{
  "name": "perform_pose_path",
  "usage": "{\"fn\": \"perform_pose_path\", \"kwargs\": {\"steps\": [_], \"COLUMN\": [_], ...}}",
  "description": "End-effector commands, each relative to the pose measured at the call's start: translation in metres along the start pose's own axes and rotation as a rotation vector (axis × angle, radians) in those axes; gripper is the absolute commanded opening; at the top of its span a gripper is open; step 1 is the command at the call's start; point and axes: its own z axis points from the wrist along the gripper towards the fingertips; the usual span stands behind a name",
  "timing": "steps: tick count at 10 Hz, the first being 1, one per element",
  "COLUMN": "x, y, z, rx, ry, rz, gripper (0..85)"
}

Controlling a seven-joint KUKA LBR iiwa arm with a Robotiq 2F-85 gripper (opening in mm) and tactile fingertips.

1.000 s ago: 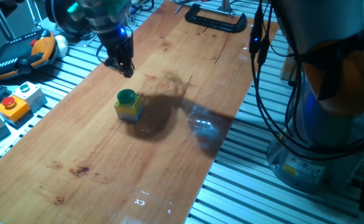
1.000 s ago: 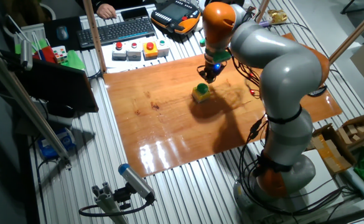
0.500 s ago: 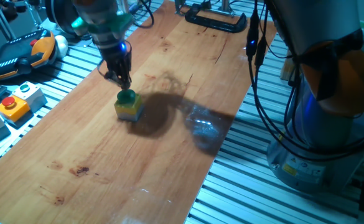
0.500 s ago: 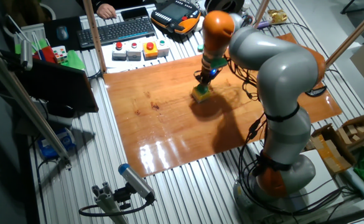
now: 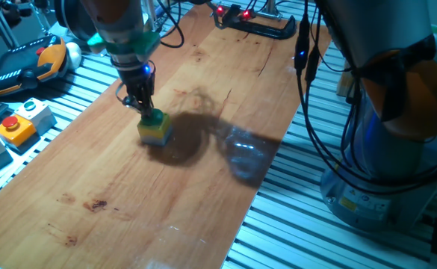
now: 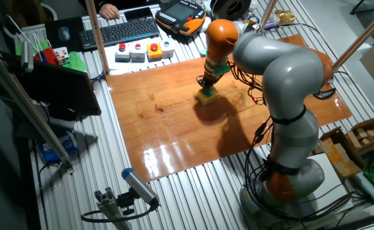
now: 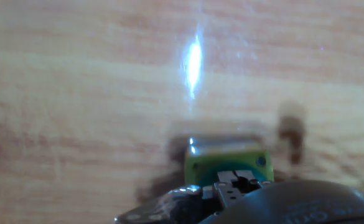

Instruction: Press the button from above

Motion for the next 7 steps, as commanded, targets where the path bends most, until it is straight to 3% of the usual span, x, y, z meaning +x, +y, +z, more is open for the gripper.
{"fn": "perform_pose_path", "kwargs": {"steps": [1, 4, 7], "x": [0.009, 0.016, 0.022], "y": [-0.003, -0.008, -0.010], "z": [-0.009, -0.055, -0.087], "rx": [-0.010, -0.020, -0.024], "ry": [0.043, 0.094, 0.112], "rz": [0.006, 0.019, 0.034], "gripper": [0.7, 0.7, 0.7]}}
